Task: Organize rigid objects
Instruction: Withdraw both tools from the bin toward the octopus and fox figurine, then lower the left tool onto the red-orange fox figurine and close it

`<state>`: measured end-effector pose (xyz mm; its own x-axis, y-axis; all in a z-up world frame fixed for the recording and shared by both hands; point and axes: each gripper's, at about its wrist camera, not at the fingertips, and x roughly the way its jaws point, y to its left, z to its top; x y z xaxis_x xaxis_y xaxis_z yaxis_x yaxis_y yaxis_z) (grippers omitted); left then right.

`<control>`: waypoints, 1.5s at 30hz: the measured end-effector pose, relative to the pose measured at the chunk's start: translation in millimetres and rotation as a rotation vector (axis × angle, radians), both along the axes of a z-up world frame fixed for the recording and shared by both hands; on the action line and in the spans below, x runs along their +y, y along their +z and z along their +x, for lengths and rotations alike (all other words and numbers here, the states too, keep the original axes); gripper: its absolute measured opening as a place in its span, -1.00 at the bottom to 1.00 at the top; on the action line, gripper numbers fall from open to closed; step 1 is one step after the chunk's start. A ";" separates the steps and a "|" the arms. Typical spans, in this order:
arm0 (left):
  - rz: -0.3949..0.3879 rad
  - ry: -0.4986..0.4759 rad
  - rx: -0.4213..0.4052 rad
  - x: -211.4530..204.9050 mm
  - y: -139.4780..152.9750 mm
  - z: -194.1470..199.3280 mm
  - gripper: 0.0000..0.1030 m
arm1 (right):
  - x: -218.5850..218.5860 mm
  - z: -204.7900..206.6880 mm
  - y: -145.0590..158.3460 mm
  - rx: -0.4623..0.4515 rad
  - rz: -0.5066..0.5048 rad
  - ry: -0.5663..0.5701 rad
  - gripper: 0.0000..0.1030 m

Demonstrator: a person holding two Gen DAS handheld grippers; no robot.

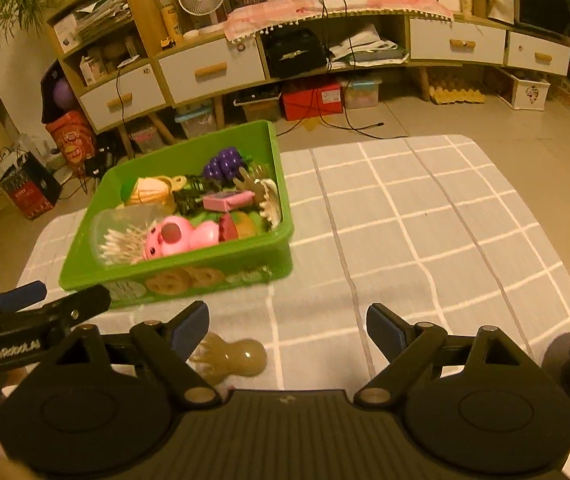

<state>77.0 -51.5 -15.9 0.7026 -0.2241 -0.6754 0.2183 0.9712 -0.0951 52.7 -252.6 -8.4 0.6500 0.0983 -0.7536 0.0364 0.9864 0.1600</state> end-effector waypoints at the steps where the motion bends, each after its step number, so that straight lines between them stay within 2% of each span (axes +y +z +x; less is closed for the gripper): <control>1: 0.003 -0.005 0.012 -0.9 -1.3 -2.0 0.96 | -0.5 -1.4 -1.8 0.002 -0.009 0.000 0.56; 5: 0.011 -0.026 0.042 -2.7 -9.3 -15.5 0.96 | -2.1 -6.8 -9.8 0.012 -0.022 0.003 0.60; 13: 0.020 -0.045 0.043 -6.4 -23.9 -39.6 0.96 | -11.1 -13.7 -29.7 0.061 -0.009 -0.023 0.61; 19: 0.039 -0.119 0.044 -25.3 -36.8 -55.1 0.96 | -22.1 -11.4 -35.2 0.109 0.072 -0.065 0.61; 29: 0.013 -0.241 0.015 -60.0 -55.9 -72.3 0.90 | -26.7 -12.4 -44.9 0.145 0.038 -0.072 0.61; 32: -0.018 -0.255 0.017 -62.5 -60.2 -72.6 0.79 | -33.3 -13.7 -48.6 0.159 0.046 -0.091 0.61; 37: -0.064 -0.276 0.044 -64.3 -67.5 -71.7 0.49 | -41.0 -15.9 -53.6 0.173 0.055 -0.112 0.61; 42: -0.079 -0.292 0.033 -65.2 -69.8 -73.0 0.46 | -41.1 -17.4 -58.8 0.188 0.045 -0.108 0.61; 44: -0.089 -0.295 0.026 -65.0 -69.3 -74.2 0.34 | -39.8 -17.6 -61.3 0.191 0.046 -0.096 0.61; 45: -0.082 -0.300 0.020 -65.7 -68.8 -75.2 0.17 | -39.5 -17.4 -62.3 0.192 0.050 -0.091 0.61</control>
